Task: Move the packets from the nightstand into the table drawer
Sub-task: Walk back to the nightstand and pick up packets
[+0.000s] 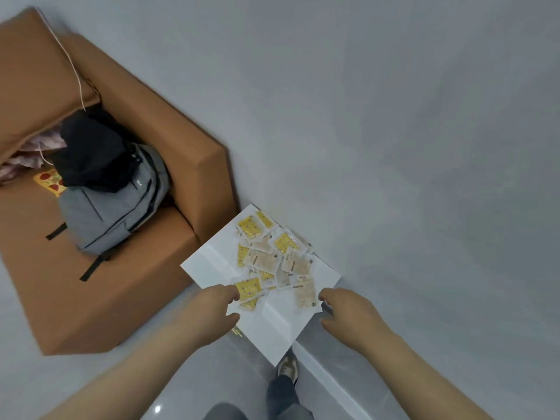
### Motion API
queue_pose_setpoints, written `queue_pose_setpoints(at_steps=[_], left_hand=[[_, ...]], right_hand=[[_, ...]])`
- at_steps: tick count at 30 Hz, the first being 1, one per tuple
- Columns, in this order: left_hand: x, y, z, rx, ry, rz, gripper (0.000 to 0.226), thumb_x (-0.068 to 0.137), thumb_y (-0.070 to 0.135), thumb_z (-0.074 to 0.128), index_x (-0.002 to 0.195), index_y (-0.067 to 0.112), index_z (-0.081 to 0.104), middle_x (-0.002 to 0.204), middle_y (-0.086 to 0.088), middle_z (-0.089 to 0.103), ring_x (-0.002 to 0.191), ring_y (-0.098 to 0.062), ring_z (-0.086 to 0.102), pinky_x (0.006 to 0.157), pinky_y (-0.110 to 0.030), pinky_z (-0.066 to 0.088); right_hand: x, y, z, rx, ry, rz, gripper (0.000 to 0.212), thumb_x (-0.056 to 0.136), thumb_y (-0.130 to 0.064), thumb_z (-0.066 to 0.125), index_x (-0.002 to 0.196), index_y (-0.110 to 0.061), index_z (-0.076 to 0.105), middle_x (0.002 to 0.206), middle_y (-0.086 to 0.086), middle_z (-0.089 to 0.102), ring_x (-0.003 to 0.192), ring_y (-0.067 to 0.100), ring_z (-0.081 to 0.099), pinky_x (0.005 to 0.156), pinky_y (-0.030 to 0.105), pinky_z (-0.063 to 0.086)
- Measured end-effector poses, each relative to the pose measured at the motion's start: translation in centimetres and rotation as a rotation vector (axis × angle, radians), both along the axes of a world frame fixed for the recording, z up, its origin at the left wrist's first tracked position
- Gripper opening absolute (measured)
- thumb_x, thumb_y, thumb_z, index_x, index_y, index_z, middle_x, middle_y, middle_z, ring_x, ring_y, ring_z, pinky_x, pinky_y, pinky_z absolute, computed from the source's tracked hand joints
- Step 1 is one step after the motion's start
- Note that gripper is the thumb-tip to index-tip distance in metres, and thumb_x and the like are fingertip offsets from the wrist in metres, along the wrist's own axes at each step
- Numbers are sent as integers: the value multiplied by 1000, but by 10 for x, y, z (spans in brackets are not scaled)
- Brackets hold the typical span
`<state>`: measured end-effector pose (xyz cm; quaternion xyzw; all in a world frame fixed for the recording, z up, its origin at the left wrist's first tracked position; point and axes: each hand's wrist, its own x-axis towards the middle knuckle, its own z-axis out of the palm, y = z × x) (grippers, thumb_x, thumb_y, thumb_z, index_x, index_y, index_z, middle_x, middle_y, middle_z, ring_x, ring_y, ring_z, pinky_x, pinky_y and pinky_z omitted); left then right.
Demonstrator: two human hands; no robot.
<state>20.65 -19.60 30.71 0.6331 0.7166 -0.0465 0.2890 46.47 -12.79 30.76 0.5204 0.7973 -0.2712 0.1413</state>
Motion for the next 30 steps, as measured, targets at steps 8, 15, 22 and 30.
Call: queue_pose_setpoints(at_steps=[8,15,22,30], left_hand=[[-23,74,-85,-91,12,33,38,91,35,54,126,21,51,121,2,58,108,-17,57,89,-27,47],[-39,118,-185,-178,63,-9,39,89,36,57,121,15,50,113,-3,55,99,-19,57,83,-30,50],[-39,131,-261,-205,98,-6,40,84,43,63,105,12,50,91,0,40,78,-16,46,66,-26,42],[-36,135,-314,-130,132,30,57,65,51,79,98,12,54,94,-4,53,79,-21,54,62,-30,46]], right_hand=[[-25,76,-72,-79,-74,-1,45,88,-25,52,132,-18,44,114,4,54,101,22,56,75,29,45],[-44,117,-162,-138,-165,-41,66,82,-33,65,139,-19,34,131,3,44,116,23,47,86,32,48],[-61,138,-236,-175,-183,-91,100,77,-31,75,150,-18,8,157,6,6,142,26,19,102,39,43],[-74,155,-302,-53,-169,77,132,67,-32,84,148,-22,-19,159,6,-14,147,27,-8,116,42,25]])
